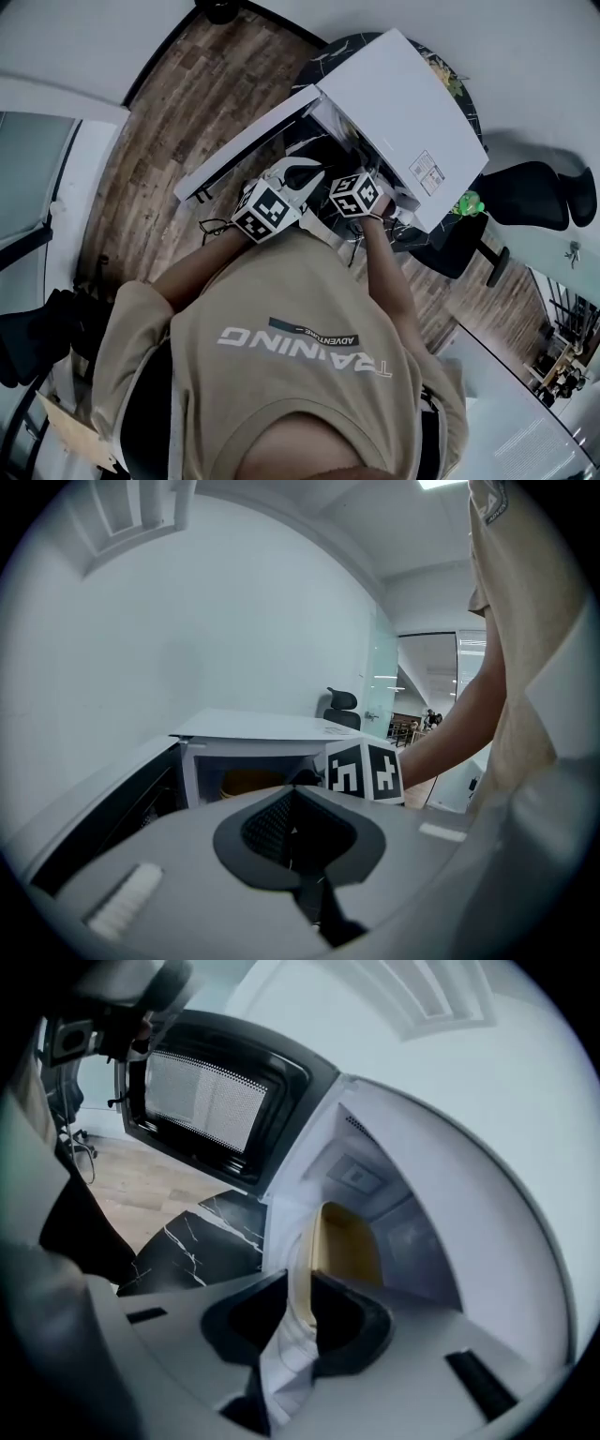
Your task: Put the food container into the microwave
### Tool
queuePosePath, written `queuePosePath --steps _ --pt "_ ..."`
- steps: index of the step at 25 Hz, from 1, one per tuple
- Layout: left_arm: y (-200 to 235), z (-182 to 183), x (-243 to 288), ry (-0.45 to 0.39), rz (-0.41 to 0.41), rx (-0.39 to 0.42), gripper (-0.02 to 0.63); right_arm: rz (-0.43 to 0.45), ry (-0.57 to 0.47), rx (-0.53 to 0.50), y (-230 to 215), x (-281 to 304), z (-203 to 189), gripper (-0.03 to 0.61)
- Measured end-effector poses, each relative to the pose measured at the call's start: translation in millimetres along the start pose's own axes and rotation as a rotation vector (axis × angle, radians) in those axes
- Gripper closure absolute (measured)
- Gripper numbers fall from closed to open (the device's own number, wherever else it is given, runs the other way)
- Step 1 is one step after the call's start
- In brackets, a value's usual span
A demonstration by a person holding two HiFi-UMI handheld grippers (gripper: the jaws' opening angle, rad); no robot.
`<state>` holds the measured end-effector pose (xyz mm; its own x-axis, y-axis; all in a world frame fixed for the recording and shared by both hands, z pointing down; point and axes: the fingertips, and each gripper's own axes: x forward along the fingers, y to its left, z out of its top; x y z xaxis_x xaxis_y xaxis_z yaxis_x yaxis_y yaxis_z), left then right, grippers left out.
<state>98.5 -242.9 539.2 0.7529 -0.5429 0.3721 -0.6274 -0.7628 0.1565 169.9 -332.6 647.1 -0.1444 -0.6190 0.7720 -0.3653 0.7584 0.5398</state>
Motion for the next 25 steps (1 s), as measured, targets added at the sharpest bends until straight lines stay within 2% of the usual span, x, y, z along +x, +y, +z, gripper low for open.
queuePosePath --steps 5,7,13,21,25 --pt "-4.5 5.9 -2.5 -0.008 -0.014 0.022 0.623 0.023 0.001 0.028 16.2 -17.6 -3.9 0.515" --pt "-6.0 8.9 -4.3 -0.009 -0.021 0.035 0.623 0.050 0.009 0.054 25.0 -22.1 -6.9 0.552" --pt "-12.4 7.4 -8.5 0.002 -0.057 0.066 0.623 0.098 0.042 0.132 43.0 -38.6 -14.8 0.568" --pt "-10.1 -14.2 -0.4 0.048 -0.107 0.078 0.623 0.121 0.045 0.402 55.0 -49.2 -19.4 0.568" --pt "-19.6 -14.2 1.8 0.059 -0.117 0.083 0.623 0.110 0.023 0.480 59.6 -60.5 -25.6 0.568"
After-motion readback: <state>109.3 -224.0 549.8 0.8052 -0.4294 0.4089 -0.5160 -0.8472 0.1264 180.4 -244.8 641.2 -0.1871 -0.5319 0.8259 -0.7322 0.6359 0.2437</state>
